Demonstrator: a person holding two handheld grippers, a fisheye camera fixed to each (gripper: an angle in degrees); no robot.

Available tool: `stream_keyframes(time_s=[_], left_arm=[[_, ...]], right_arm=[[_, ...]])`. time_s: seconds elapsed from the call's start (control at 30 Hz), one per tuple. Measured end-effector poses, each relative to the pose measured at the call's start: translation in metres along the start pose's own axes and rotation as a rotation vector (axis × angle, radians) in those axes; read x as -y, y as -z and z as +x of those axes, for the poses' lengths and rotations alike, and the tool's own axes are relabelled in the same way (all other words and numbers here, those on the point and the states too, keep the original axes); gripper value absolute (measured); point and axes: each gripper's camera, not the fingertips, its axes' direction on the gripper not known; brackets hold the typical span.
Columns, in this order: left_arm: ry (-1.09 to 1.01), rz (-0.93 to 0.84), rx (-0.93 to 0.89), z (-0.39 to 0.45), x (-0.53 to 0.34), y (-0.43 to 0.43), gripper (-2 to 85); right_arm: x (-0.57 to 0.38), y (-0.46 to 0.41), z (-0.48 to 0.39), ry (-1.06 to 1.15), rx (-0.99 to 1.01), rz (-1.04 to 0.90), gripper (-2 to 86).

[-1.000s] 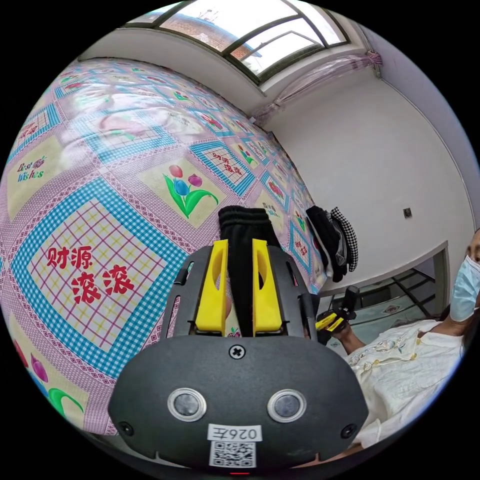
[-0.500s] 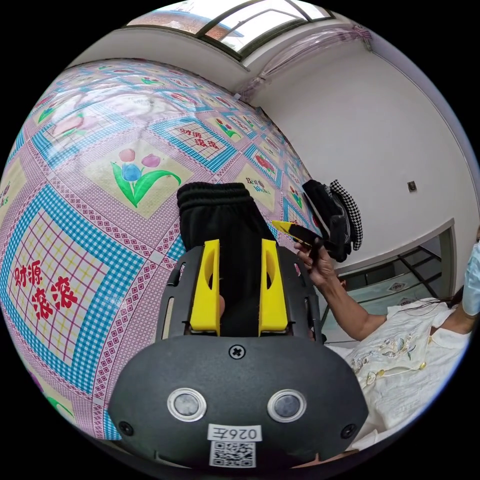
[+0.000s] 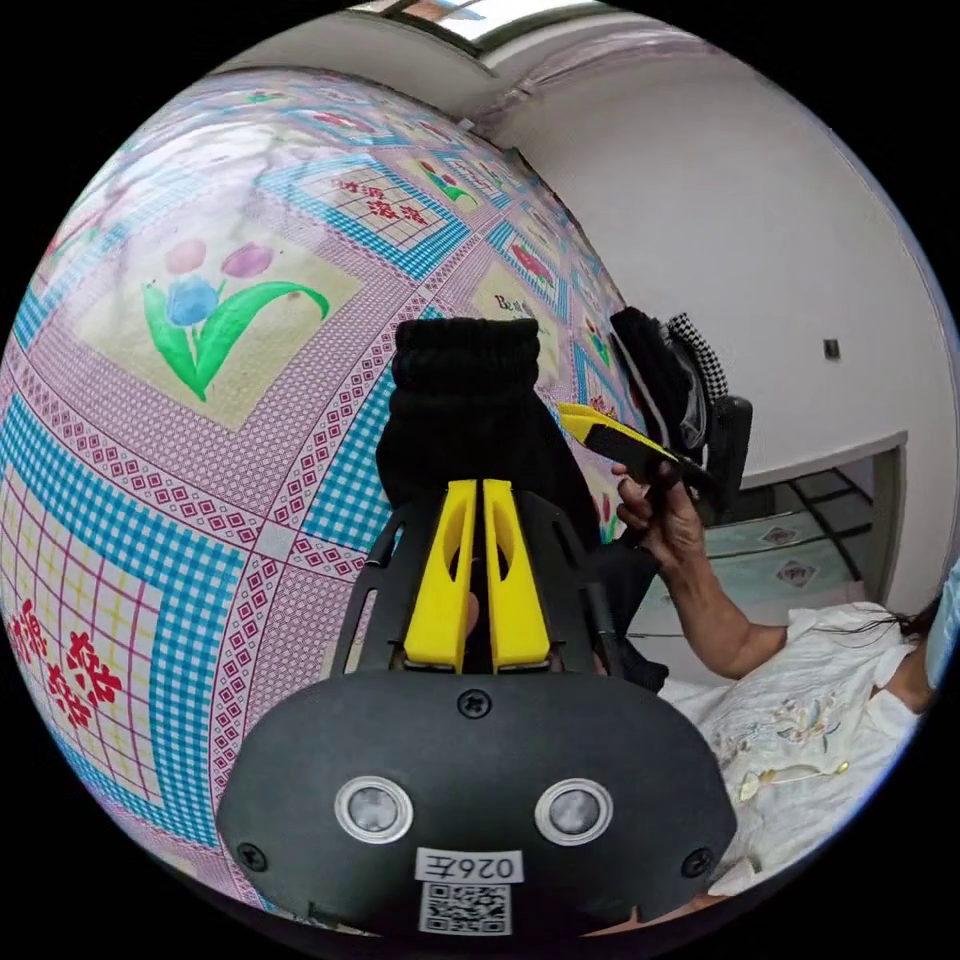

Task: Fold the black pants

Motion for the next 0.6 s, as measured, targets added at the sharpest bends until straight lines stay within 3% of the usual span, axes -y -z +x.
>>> stream_keyframes(time_s=[0.07, 0.2, 0.33, 0.43, 0.5, 0.57, 0.6], left_arm=[[0.035, 0.057, 0.05, 0.0, -0.01, 0.016, 1.8], [0.073, 0.154, 0.109, -0.002, -0.036, 0.06, 10.7], [-0.001, 0.191, -0.101, 0.019, -0.044, 0.068, 15.8], [0.011, 0.206, -0.292, 0.026, -0.037, 0.05, 27.0], [0.028, 0.178, -0.338, 0.027, -0.033, 0.035, 29.0], [0.003, 0.088, -0.315, 0.03, -0.03, 0.022, 25.1], [0.024, 0.013, -0.231, 0.029, -0.03, 0.017, 15.5]], right_arm=[[0.01, -0.034, 0.004, 0.024, 0.055, -0.153, 2.0], [0.001, -0.013, -0.013, 0.085, 0.094, -0.024, -1.2], [-0.022, 0.012, -0.056, 0.22, 0.26, 0.096, -1.5], [-0.038, 0.004, -0.104, 0.379, 0.374, 0.041, -1.5], [-0.05, -0.006, -0.135, 0.481, 0.428, -0.021, -1.5], [-0.07, -0.025, -0.174, 0.607, 0.423, -0.117, -1.4], [-0.075, -0.03, -0.182, 0.633, 0.404, -0.138, -1.4]])
